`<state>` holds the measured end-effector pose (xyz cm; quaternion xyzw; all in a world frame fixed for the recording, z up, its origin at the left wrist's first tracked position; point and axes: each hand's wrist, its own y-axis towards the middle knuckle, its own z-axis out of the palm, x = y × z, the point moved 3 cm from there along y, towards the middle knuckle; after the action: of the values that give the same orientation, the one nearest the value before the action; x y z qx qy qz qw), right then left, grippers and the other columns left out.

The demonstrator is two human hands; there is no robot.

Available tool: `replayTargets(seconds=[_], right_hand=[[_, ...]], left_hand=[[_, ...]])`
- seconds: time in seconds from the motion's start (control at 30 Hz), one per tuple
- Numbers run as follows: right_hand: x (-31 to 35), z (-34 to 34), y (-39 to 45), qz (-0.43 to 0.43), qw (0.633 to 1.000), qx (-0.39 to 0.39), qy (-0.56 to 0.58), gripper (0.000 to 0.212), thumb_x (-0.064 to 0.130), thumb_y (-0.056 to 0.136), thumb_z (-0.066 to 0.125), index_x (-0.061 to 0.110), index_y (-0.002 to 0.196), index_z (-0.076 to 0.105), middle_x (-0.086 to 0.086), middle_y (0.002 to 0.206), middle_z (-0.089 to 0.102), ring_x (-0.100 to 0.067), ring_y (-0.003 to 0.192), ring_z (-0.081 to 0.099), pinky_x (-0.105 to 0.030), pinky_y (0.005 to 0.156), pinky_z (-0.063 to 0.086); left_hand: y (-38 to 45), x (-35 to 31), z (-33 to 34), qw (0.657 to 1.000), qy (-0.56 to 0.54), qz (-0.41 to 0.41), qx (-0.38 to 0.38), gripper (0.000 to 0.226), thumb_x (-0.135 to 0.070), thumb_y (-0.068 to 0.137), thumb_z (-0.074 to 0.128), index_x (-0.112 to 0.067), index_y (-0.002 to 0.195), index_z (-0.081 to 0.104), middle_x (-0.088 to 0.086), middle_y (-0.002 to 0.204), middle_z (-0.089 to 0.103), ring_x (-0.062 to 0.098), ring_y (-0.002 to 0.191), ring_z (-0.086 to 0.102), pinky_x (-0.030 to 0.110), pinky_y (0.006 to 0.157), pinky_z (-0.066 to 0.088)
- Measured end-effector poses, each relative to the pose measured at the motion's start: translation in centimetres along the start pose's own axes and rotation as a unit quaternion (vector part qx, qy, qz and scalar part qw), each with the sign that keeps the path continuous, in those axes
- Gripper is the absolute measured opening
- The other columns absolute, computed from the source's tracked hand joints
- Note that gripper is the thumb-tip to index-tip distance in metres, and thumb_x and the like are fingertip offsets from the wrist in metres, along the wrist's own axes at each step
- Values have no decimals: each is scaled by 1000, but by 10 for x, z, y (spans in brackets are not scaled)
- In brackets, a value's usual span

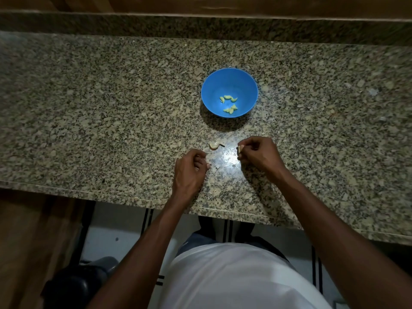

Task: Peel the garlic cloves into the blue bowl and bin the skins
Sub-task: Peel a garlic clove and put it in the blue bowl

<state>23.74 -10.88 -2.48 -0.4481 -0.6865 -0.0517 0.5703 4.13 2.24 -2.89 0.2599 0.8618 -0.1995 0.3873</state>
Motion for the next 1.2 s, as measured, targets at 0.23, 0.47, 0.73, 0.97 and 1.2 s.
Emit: replayTargets(seconds=[0.23,0.47,0.73,0.97,1.2], right_hand=[[16,-27,23,-46,993,-65,-93,22,7,98,61,9,110,79,-9,92,80,-20,77,77,-33,78,64],[29,-37,21,-115,974,-58,-189,35,-5,96,53,-2,124,74,-20,118,76,-30,104,73,-26,91,55],[7,24,-15,-258,929,63,-256,15,-2,96,62,3,99,77,-12,99,64,-27,91,61,-34,75,47],[2,66,-29,-306,896,69,-314,21,-8,87,66,5,102,73,-11,111,56,-31,102,53,-46,80,53],[3,36,-80,-235,944,21,-229,35,-13,88,67,3,118,77,-11,115,71,-21,98,68,-20,85,51]], left_hand=[[4,-4,4,999,25,27,-11,15,-10,95,69,-15,105,79,1,104,75,13,93,71,37,84,62],[11,-3,-8,991,121,22,-48,27,-2,98,58,-10,118,74,3,115,60,23,116,51,33,93,44],[1,1,15,977,187,101,32,54,14,86,52,-11,130,67,5,128,53,23,120,43,34,98,46],[-23,-5,2,985,87,135,64,49,24,78,49,-3,111,74,7,113,62,17,107,55,6,92,42],[-17,24,-14,973,156,142,90,45,13,86,58,-9,124,71,7,121,57,27,117,49,33,98,47]])
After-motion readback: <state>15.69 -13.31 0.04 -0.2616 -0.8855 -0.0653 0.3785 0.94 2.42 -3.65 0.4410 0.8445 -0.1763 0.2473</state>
